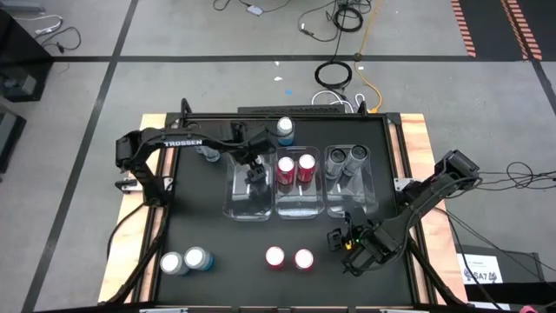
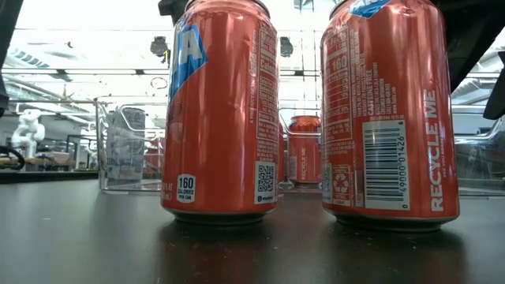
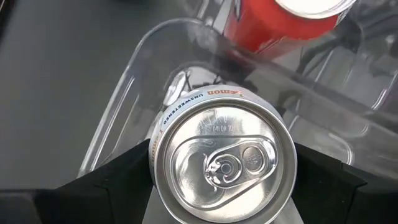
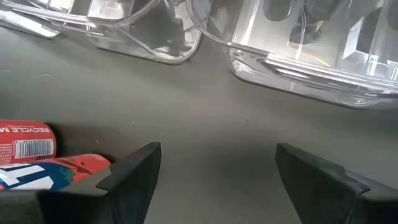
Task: Sort soda cans
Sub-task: Put the blue-white soda can into the left transparent bin
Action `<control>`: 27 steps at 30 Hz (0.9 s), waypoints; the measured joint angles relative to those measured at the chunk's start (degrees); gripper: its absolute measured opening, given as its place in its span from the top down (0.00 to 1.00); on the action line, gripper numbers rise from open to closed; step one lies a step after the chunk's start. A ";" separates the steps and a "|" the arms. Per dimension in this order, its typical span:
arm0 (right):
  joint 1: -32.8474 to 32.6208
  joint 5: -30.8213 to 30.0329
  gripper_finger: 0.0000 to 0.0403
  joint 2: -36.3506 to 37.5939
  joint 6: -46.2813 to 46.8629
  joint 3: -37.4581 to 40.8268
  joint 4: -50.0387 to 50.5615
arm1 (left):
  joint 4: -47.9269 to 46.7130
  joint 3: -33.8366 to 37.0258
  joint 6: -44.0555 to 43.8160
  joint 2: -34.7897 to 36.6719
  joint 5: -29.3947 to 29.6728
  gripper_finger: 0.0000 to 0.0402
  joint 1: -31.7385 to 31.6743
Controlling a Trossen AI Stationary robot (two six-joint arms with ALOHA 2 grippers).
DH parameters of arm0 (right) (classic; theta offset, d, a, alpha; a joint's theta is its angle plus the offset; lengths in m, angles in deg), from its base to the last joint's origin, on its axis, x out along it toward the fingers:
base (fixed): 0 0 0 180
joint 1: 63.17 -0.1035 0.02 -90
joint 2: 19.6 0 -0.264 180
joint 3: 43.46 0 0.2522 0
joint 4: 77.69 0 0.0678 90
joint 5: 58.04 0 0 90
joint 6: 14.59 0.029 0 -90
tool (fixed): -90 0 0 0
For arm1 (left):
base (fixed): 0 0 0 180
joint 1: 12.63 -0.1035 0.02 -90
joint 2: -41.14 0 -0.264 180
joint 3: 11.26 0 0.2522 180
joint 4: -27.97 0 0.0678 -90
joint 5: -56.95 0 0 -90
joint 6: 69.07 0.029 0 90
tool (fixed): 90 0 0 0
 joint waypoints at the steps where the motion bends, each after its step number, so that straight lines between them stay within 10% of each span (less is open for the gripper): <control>1: 0.00 -0.01 0.23 0.00 0.07 0.00 -0.13 | 0.82 0.60 -0.33 0.03 0.21 0.21 0.16; 27: 0.00 0.00 0.23 0.00 0.15 0.00 -3.02 | 11.86 7.48 -1.90 0.00 1.33 0.20 0.36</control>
